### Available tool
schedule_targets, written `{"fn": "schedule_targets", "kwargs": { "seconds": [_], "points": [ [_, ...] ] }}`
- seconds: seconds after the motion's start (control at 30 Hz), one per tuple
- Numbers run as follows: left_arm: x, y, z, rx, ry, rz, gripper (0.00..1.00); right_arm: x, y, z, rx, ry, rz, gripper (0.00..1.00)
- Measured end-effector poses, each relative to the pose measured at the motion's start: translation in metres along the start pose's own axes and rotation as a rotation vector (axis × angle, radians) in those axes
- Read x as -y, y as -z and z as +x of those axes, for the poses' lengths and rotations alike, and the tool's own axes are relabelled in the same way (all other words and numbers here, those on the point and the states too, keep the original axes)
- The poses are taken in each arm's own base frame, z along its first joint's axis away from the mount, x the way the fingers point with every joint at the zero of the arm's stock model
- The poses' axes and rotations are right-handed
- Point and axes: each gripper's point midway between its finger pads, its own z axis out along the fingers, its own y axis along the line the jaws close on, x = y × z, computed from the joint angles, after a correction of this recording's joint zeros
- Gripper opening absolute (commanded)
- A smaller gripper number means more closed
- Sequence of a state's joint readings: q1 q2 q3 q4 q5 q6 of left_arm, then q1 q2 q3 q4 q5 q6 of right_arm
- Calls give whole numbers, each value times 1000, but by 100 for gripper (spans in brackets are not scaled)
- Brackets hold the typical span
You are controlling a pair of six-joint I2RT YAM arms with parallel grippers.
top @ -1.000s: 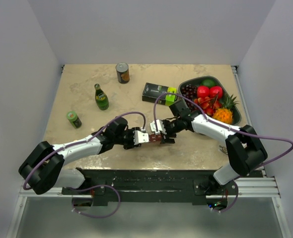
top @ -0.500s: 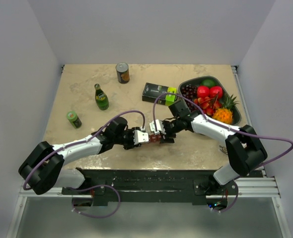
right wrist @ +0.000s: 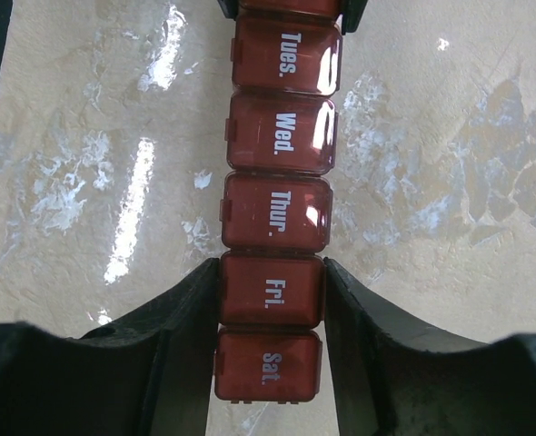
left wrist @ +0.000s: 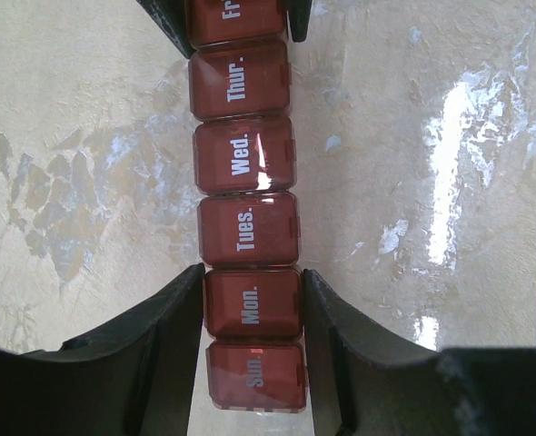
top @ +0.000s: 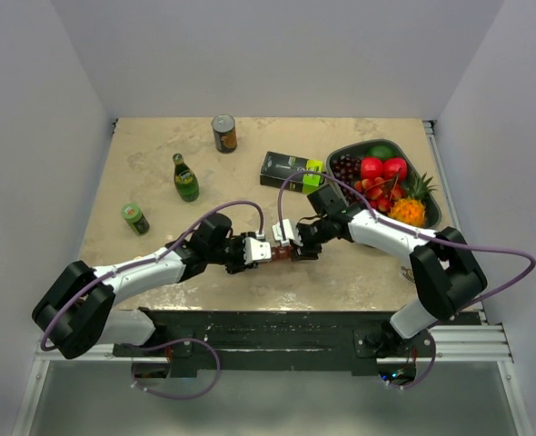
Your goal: Sort the pills into containers
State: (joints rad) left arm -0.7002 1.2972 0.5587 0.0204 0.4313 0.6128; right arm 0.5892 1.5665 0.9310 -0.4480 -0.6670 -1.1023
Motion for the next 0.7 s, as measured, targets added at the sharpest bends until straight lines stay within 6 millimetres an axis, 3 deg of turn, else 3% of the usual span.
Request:
{"fn": "schedule_targets", "kwargs": {
  "seconds": [0.07, 0.3, 0.6, 0.7],
  "points": [
    [0, 0, 0, 0, 1, 1, 0, 0, 0, 0, 0, -5, 1, 36],
    [-2, 1, 2, -11, 1, -12, 0, 3, -2, -1, -3, -45, -20, 26],
    [-9, 4, 13, -70, -25, -55, 0, 8, -13, -5, -1, -177, -99, 29],
    [-8, 5, 16, -90, -33, -58, 0, 7, -19, -2, 9, -226, -143, 40]
  ]
}}
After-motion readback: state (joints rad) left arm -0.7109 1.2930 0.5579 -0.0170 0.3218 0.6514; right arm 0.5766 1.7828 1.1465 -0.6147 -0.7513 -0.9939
